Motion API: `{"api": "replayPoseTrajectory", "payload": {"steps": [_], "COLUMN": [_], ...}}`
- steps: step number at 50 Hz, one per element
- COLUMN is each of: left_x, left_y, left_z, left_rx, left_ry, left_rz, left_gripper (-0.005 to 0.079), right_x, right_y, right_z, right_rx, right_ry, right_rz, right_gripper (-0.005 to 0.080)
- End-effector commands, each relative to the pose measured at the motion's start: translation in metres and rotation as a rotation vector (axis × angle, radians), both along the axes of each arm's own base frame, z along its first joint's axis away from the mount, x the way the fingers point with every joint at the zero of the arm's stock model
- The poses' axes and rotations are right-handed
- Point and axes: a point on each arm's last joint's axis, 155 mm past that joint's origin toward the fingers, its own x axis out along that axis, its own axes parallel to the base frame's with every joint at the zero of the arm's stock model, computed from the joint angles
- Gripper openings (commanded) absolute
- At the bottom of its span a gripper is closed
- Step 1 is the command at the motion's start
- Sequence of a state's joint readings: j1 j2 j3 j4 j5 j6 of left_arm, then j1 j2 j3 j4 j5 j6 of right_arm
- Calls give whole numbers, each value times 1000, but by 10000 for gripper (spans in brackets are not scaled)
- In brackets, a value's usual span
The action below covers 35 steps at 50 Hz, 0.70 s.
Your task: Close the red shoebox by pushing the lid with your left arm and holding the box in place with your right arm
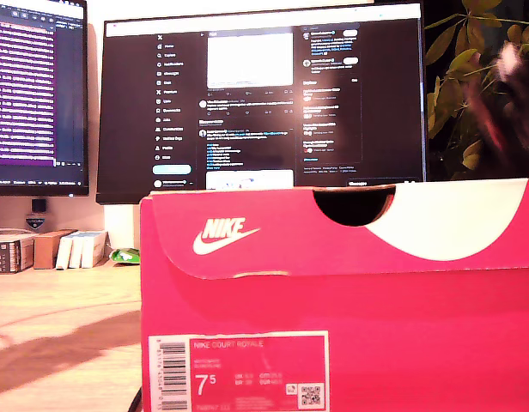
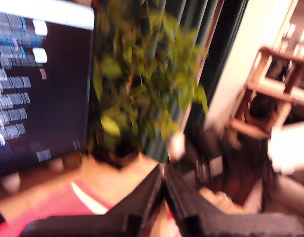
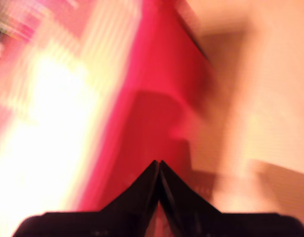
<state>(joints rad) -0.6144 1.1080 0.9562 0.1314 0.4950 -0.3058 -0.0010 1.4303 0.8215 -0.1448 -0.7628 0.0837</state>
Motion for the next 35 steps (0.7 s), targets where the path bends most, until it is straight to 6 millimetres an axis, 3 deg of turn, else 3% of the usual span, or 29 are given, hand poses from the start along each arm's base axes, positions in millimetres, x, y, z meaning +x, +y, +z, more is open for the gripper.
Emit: {"api": "replayPoseTrajectory", "payload": {"steps": [1, 5, 13, 27, 35], "left_x": [0, 0, 0, 0, 0], "left_y": [-1, -1, -1, -1, 0], "left_z": [1, 0, -2, -8, -13], "left_rx": [8, 14, 17, 34, 49], "left_ry": [-23, -19, -15, 9, 23], "left_rz": [-3, -3, -2, -2, -1], "left_gripper": [-19, -19, -19, -19, -19], "right_x": [-7, -14, -32, -41, -38], "right_y": [14, 25, 39, 20, 27], "right_z": [11, 15, 1, -40, -30], "right_rx": [40, 64, 28, -239, -214], "right_ry": [-1, 4, 55, 88, 25], "right_rz": [47, 90, 150, 134, 169], "right_gripper": [-12, -12, -12, -12, -12]}}
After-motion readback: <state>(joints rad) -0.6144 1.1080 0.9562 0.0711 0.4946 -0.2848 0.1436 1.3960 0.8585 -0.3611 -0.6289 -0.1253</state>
